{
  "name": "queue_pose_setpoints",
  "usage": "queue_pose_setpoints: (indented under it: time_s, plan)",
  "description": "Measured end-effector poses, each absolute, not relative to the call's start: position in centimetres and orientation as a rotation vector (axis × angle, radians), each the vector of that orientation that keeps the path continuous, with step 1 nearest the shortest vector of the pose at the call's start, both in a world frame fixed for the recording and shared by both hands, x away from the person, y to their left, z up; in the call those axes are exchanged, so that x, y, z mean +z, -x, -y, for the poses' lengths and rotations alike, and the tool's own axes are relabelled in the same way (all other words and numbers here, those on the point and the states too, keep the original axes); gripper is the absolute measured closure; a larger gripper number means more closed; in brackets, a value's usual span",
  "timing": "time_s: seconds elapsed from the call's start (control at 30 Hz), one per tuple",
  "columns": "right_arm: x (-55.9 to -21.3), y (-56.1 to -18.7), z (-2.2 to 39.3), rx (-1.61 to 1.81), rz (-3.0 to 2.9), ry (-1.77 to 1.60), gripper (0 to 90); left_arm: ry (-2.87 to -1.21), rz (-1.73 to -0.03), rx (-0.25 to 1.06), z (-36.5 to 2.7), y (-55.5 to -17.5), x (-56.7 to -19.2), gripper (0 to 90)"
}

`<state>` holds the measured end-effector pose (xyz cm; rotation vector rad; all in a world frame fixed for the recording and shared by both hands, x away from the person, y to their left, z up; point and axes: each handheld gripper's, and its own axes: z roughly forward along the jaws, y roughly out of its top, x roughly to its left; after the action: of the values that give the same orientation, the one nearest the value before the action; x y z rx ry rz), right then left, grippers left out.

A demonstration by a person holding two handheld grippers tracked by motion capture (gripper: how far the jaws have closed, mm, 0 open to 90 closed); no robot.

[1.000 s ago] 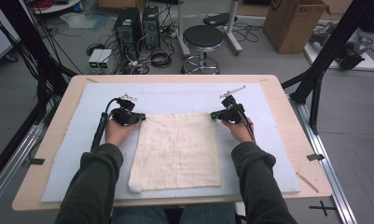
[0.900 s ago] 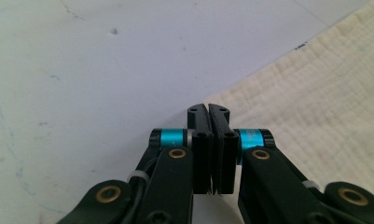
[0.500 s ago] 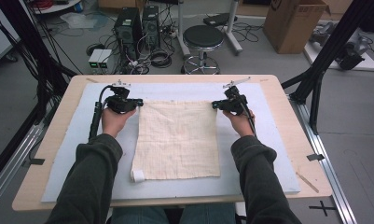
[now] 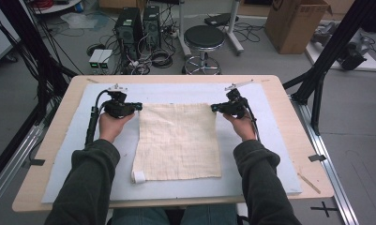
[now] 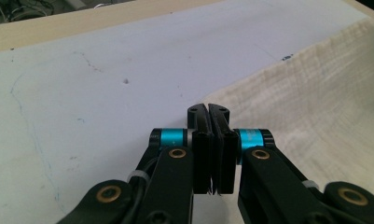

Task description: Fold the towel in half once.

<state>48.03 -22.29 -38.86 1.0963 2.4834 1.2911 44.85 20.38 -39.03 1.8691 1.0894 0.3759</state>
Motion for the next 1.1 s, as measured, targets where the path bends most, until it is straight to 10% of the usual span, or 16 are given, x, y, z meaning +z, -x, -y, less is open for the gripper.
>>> queue_pose_setpoints:
  time_s: [1.1]
  plan:
    - [-37.0,-44.0,23.0,1.367,-2.503,-0.988,86.3,-1.843,-0.982,0.331,-21.2,-40.2,-38.1,87.8]
